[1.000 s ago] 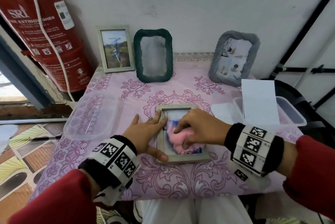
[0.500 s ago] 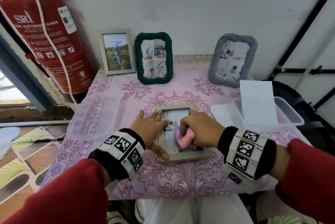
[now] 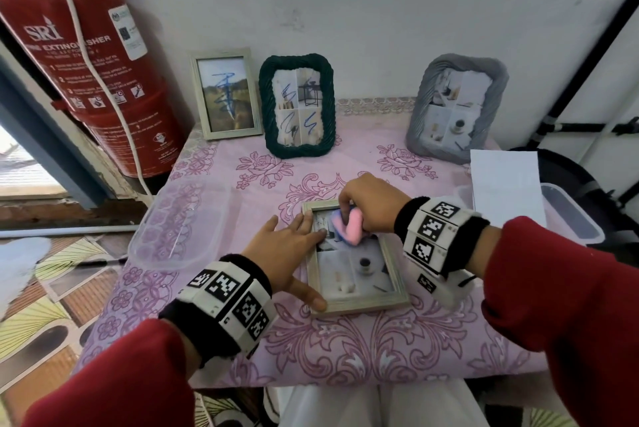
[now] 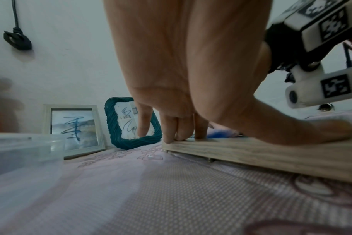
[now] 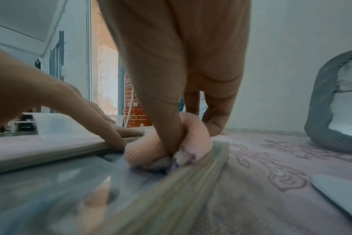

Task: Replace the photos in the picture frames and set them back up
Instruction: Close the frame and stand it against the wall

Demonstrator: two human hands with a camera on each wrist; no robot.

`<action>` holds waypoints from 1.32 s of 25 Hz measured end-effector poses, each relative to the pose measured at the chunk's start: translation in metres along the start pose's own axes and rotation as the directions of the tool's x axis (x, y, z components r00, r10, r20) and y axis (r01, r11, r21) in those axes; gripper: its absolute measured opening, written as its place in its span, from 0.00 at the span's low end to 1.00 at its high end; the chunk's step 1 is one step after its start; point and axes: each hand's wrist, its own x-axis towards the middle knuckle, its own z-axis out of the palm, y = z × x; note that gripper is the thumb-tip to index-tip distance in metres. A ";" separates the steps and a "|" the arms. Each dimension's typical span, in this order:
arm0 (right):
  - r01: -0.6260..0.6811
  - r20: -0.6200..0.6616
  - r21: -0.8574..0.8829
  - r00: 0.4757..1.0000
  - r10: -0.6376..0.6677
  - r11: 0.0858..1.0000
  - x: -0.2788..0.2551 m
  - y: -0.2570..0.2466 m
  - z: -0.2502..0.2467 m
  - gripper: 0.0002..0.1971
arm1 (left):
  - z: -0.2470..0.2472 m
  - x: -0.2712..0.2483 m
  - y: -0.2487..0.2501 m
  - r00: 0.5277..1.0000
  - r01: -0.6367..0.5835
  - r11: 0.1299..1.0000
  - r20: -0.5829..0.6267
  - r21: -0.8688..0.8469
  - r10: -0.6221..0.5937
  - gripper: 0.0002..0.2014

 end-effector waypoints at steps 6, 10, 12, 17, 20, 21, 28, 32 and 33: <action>0.063 -0.081 0.117 0.995 -0.053 0.991 0.005 0.024 0.003 0.15 | 0.003 -0.002 -0.002 1.000 -0.015 0.997 -0.014 -0.077 0.014 0.57; 0.113 -0.059 0.076 0.992 -0.109 0.991 -0.005 0.017 0.014 0.15 | 0.003 -0.001 -0.002 1.000 -0.026 0.998 -0.016 -0.066 0.025 0.58; 0.157 -0.058 0.056 0.986 -0.154 0.986 -0.015 0.012 0.020 0.15 | 0.003 -0.001 -0.001 1.000 -0.021 0.998 -0.016 -0.065 0.020 0.57; 0.285 0.004 -0.010 0.959 -0.285 0.959 -0.060 0.003 0.034 0.06 | 0.001 0.000 -0.001 1.000 0.002 0.999 -0.004 -0.042 -0.003 0.57; 0.307 0.071 -0.189 0.952 -0.299 0.933 -0.072 0.009 0.028 0.07 | -0.001 -0.001 -0.001 1.000 0.001 0.999 -0.002 -0.054 -0.001 0.57; 0.303 0.075 -0.231 0.953 -0.294 0.924 -0.071 0.011 0.026 0.08 | -0.001 -0.001 -0.001 1.000 -0.002 0.998 -0.006 -0.057 0.002 0.57; 0.209 0.035 -0.368 0.977 -0.211 0.906 -0.024 0.020 0.023 0.10 | 0.001 -0.002 -0.005 1.000 -0.019 0.994 -0.021 -0.103 0.017 0.58; 0.167 -0.014 -0.242 0.984 -0.176 0.956 -0.001 0.019 0.023 0.15 | 0.004 -0.002 -0.004 0.999 -0.022 0.992 -0.032 -0.123 0.018 0.59; 0.185 -0.011 -0.218 0.981 -0.192 0.958 -0.001 0.019 0.025 0.15 | 0.005 -0.002 -0.004 0.999 -0.022 0.992 -0.034 -0.128 0.018 0.60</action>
